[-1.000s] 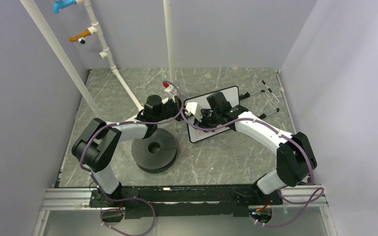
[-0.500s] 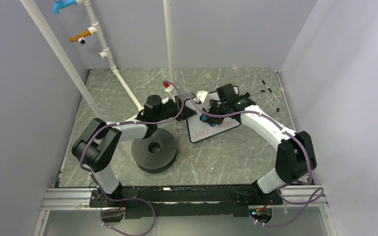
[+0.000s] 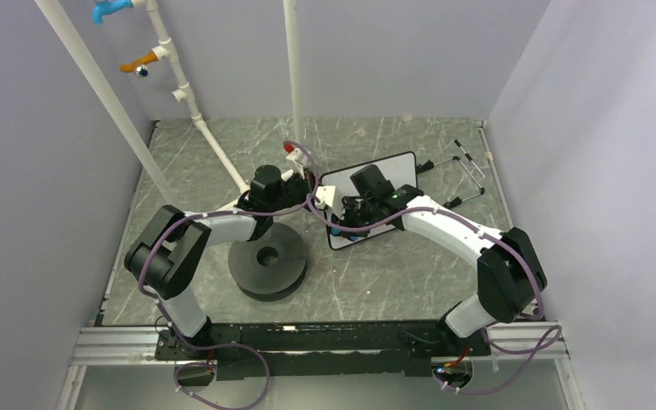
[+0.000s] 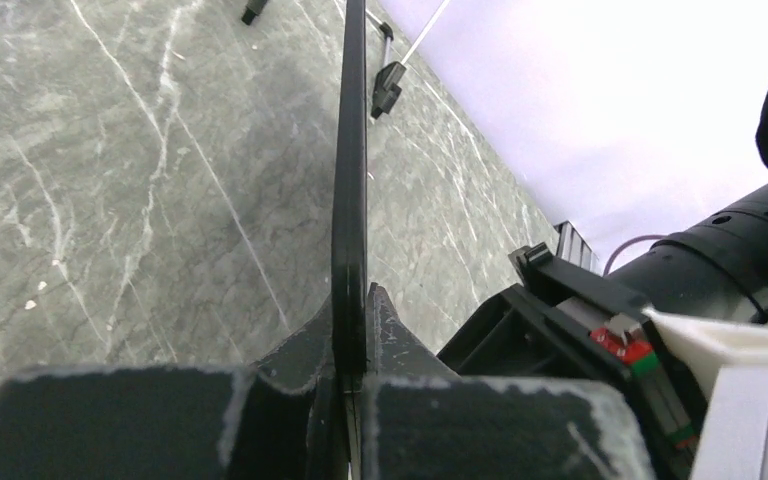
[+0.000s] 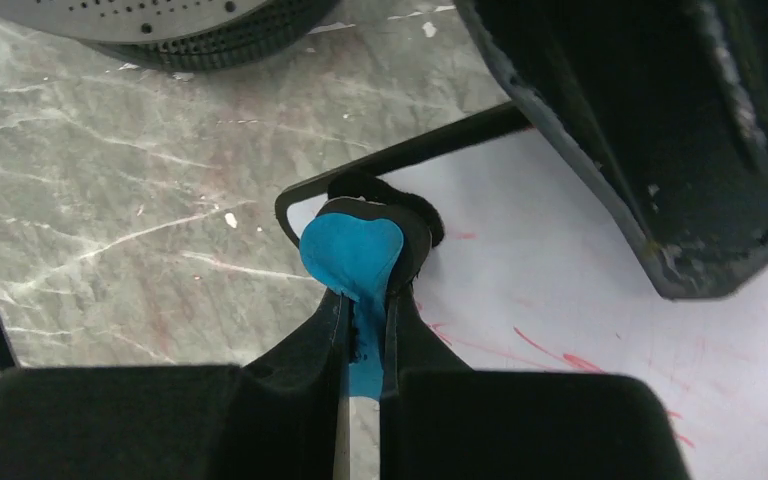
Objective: Erase the whiteboard
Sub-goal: Erase the whiteboard at the center of the board.
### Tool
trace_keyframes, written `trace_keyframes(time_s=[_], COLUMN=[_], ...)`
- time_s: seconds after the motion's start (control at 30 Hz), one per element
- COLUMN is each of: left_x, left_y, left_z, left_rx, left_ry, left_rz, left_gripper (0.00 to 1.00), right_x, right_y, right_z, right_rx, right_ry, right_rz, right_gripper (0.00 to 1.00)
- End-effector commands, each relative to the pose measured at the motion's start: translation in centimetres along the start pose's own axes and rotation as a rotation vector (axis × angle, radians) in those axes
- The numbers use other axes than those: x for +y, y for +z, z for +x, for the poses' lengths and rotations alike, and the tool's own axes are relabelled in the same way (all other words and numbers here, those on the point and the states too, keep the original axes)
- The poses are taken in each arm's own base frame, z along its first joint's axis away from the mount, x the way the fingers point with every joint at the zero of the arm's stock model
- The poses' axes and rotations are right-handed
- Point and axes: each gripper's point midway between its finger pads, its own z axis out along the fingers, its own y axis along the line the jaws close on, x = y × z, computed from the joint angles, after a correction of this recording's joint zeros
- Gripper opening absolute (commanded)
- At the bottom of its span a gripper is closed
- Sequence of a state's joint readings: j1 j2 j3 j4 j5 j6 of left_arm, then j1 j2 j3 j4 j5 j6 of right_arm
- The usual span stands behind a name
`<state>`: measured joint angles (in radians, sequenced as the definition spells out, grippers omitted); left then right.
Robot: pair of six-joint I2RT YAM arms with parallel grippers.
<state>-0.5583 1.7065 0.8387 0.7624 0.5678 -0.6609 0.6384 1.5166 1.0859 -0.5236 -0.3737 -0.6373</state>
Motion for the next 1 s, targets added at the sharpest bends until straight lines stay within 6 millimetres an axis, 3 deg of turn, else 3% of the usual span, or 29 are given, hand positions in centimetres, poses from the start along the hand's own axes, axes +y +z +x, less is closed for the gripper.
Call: trace_keyframes(time_s=[0.0, 0.2, 0.3, 0.43, 0.6, 0.67, 0.77, 0.87, 0.97], left_x=[-6.0, -6.1, -6.1, -6.1, -6.1, -6.1, -6.1, -6.1, -6.2], left_y=[0.2, 0.2, 0.2, 0.2, 0.2, 0.2, 0.2, 0.2, 0.2], left_z=[-1.6, -1.5, -1.5, -1.5, -1.5, -1.5, -1.5, -1.4, -1.4], left_rx=[-0.007, -0.005, -0.004, -0.005, -0.002, -0.002, 0.0, 0.001, 0.0], left_ry=[0.069, 0.069, 0.068, 0.069, 0.069, 0.068, 0.069, 0.066, 0.067], left_rz=[0.217, 0.221, 0.222, 0.223, 0.224, 0.224, 0.227, 0.229, 0.231], left_gripper=[0.0, 0.0, 0.0, 0.0, 0.0, 0.0, 0.0, 0.0, 0.0], right_x=[-0.2, -7.5, -8.7, -6.3, 0.2, 0.5, -2.7, -6.8, -8.6], right_y=[0.3, -2.7, -3.7, -2.6, -0.4, -0.3, -0.9, -2.7, -3.7], right_z=[-0.9, -2.1, -2.2, -1.9, -2.2, -2.5, -2.9, -2.6, -1.5], right_rx=[-0.031, -0.095, -0.111, -0.111, -0.096, -0.102, -0.1, -0.127, -0.121], right_ry=[-0.038, 0.15, 0.173, 0.13, -0.044, -0.054, 0.034, 0.149, 0.194], right_rz=[0.005, 0.274, 0.323, 0.224, 0.011, 0.008, 0.163, 0.315, 0.379], right_gripper=[0.0, 0.0, 0.0, 0.0, 0.0, 0.0, 0.0, 0.0, 0.0])
